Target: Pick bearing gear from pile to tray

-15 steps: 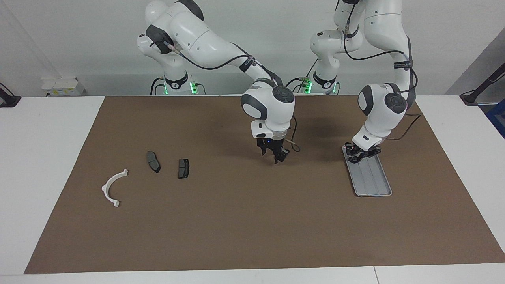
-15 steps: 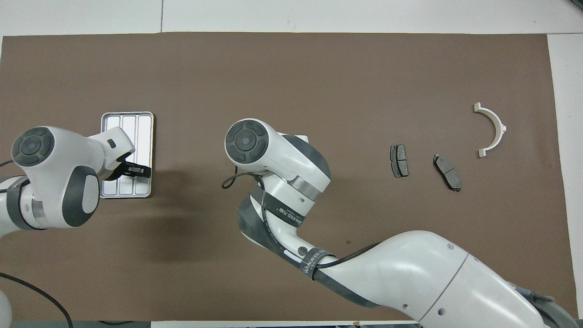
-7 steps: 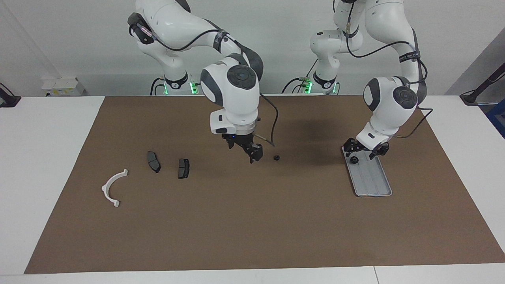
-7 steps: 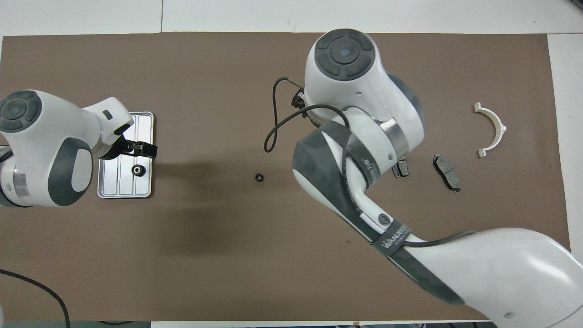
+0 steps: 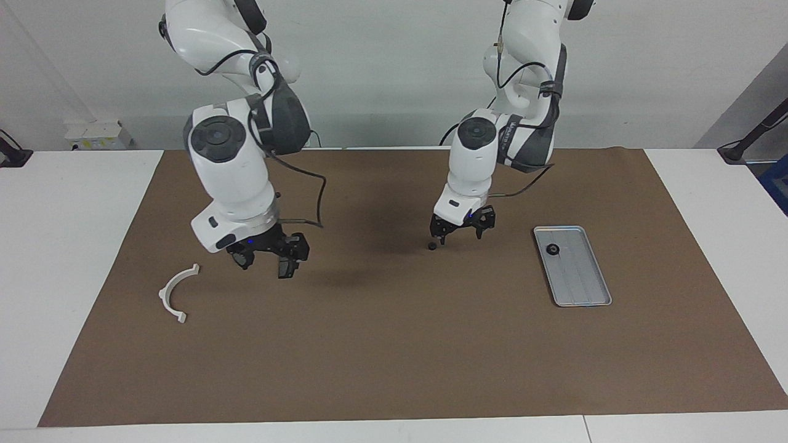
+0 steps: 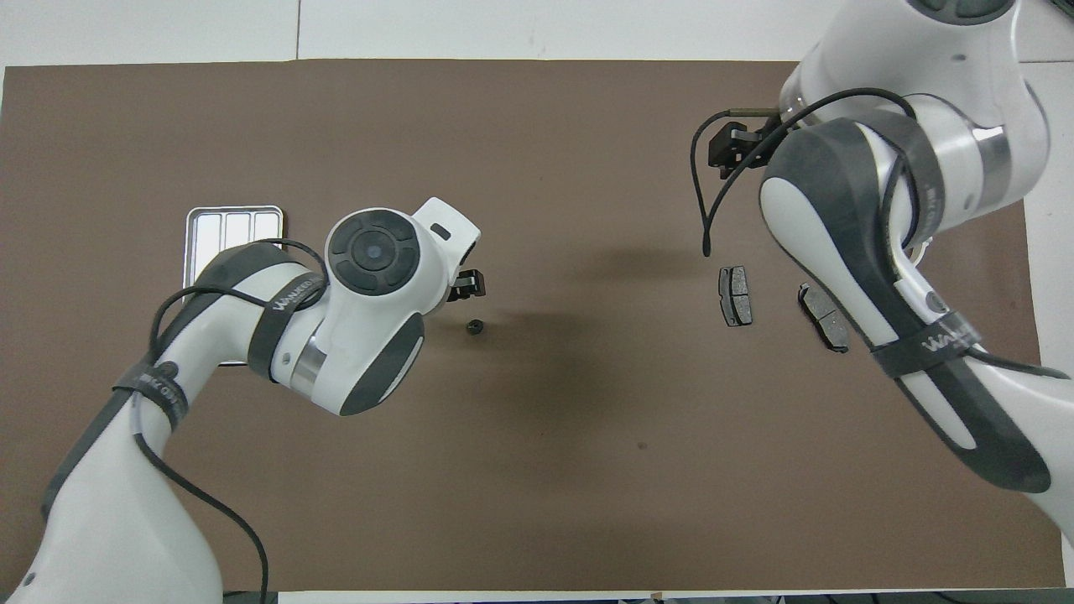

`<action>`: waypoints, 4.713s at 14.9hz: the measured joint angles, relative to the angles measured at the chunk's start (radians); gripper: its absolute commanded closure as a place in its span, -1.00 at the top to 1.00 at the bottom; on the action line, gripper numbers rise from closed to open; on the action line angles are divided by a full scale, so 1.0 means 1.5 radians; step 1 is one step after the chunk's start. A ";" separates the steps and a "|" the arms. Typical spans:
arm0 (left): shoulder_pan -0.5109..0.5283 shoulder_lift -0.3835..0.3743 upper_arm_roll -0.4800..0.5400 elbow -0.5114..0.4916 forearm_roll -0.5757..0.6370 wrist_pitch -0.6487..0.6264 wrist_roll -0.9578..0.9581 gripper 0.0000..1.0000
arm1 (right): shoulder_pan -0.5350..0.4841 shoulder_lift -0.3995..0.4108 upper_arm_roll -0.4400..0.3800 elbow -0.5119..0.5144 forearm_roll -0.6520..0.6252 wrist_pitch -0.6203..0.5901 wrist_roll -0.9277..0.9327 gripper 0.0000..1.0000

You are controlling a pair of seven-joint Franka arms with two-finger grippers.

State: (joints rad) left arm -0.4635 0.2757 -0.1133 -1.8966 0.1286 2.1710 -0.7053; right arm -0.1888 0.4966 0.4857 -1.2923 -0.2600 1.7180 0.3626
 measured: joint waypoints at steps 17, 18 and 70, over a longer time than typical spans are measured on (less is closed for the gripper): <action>-0.018 0.073 -0.009 -0.040 -0.026 0.116 -0.028 1.00 | -0.061 -0.009 0.000 -0.008 0.000 0.000 -0.080 1.00; -0.019 0.072 -0.012 -0.041 -0.029 0.116 -0.028 1.00 | -0.061 -0.009 0.000 -0.008 0.000 0.000 -0.083 1.00; 0.374 0.007 -0.017 -0.104 -0.102 0.166 0.573 -1.00 | 0.101 -0.394 -0.310 -0.272 0.167 -0.093 -0.253 1.00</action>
State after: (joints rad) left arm 0.0975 0.2868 -0.1395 -2.0526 -0.0240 2.4207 0.1535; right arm -0.0374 -0.0940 0.0210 -1.7001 -0.0092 1.5778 -0.0167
